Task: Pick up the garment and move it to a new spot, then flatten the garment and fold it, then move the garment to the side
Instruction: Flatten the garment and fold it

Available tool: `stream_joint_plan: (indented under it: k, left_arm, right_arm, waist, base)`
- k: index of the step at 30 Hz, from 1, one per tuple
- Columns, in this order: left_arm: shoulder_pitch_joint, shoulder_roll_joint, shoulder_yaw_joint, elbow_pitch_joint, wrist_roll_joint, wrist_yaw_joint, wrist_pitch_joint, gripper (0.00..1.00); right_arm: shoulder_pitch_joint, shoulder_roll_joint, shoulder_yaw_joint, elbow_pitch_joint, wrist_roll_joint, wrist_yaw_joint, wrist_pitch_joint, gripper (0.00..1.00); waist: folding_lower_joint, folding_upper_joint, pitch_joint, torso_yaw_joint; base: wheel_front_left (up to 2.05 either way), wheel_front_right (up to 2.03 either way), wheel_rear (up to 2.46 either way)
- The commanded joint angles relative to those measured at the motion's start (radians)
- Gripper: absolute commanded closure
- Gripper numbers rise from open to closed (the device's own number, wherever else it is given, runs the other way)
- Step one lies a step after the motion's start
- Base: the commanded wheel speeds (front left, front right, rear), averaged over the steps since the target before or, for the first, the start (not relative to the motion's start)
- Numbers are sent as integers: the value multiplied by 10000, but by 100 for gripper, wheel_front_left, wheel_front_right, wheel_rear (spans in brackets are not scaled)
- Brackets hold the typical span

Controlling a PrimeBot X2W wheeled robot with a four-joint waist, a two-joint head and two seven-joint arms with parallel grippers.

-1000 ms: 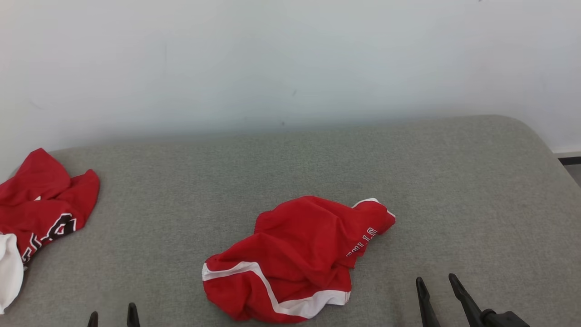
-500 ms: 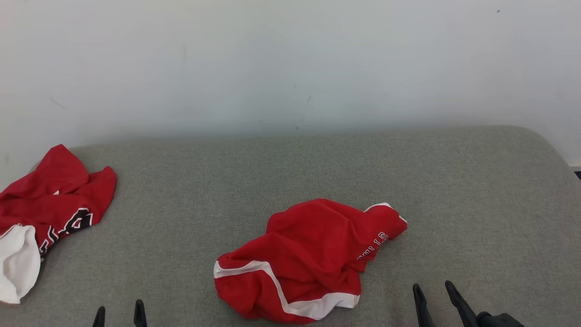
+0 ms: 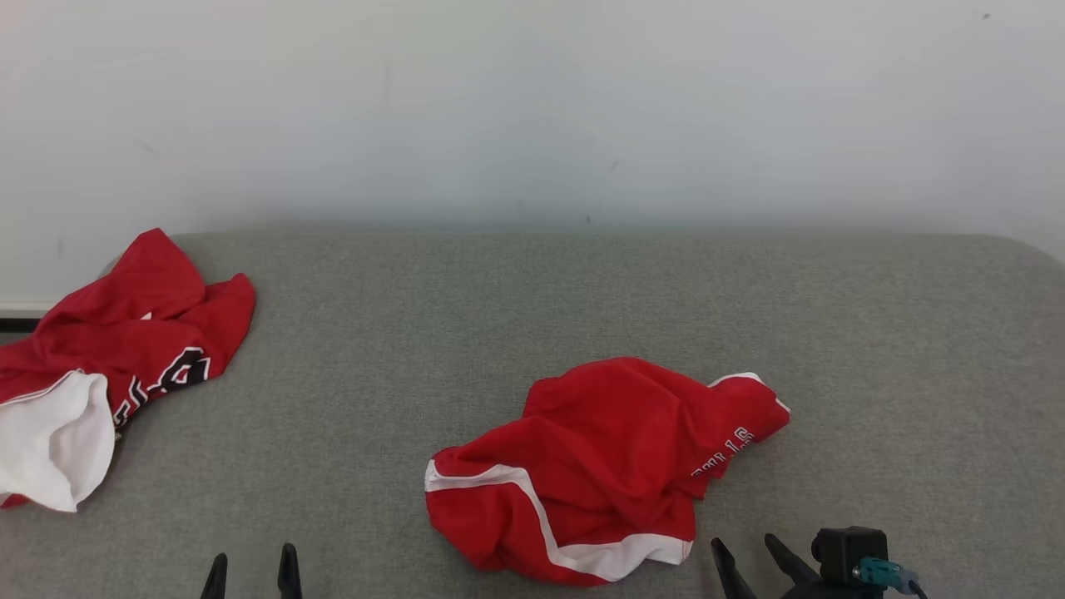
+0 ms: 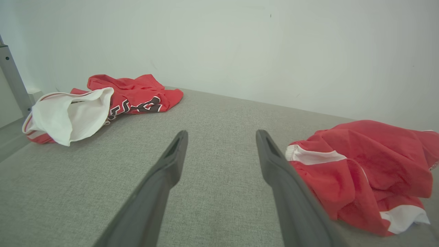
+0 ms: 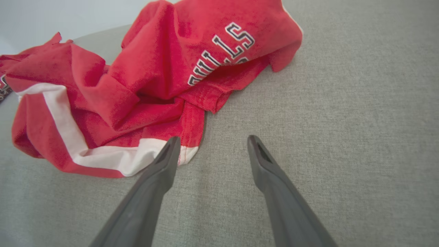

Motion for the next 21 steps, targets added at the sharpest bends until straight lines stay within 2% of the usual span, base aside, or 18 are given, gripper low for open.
stream_joint_plan:
  k: [1, 12, 20, 21]
  left_arm:
    - [-67, -15, -44, 25, -31, 20, -33, 0]
    - [-19, -17, -241, 53, 67, 13, -33, 0]
    - [12, -16, -201, 17, 93, -6, -34, 0]
    - [24, -16, -195, 16, 91, -9, -34, 0]
  right_arm:
    - [-148, 10, -78, 127, -188, -26, 199, 0]
    - [-725, 43, -99, 920, -324, -26, 637, 0]
    - [-1089, 38, -311, 1733, -771, -24, 659, 0]
    - [-1128, 38, -307, 1819, -782, -26, 671, 27]
  waist:
    - [0, 0, 121, 318]
    - [0, 0, 384, 1269]
    - [0, 0, 554, 1620]
    - [0, 0, 560, 1630]
  base:
    - [0, 0, 0]
    - [0, 0, 0]
    - [0, 0, 0]
    - [0, 0, 0]
